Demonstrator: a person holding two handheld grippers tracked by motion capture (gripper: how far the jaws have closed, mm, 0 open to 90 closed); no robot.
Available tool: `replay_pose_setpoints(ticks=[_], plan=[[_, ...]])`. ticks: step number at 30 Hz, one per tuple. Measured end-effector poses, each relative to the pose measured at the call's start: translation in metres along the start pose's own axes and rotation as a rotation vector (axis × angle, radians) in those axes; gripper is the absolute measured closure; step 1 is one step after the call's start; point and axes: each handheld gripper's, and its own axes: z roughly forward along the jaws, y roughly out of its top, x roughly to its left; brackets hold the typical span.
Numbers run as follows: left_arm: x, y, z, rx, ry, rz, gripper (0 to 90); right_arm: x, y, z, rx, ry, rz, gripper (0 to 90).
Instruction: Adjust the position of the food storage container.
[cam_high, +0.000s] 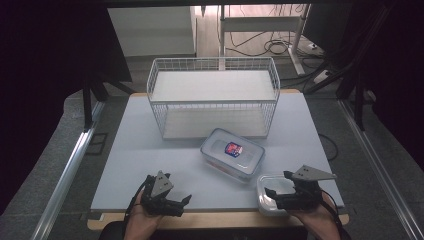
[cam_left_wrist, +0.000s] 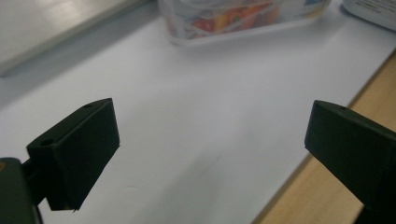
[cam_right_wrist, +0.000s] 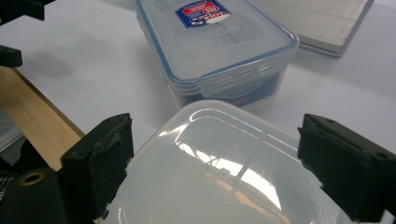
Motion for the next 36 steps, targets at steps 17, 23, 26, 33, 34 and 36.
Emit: replay_pose_setpoints(ticks=[17,23,26,33,34,36], plan=[[0.007,-0.002,-0.002,-0.021,-0.022,-0.036,3.2,0.004,0.003,-0.011,0.047,0.102,-0.053,64.7],[0.008,-0.002,-0.003,-0.031,-0.022,-0.045,3.2,0.022,0.0,-0.018,0.076,0.176,-0.15,89.5],[0.007,-0.002,-0.002,-0.025,-0.027,-0.041,3.3,0.033,-0.002,-0.018,0.087,0.202,-0.173,89.5],[0.008,-0.003,0.001,0.005,-0.012,-0.044,3.7,0.046,-0.014,-0.007,0.134,0.272,-0.191,89.5],[0.008,-0.003,0.002,0.011,-0.009,-0.044,4.0,0.047,-0.014,-0.004,0.144,0.269,-0.198,89.5],[0.008,-0.003,0.002,0.02,-0.009,-0.04,4.5,0.047,-0.016,-0.001,0.165,0.257,-0.199,89.4]])
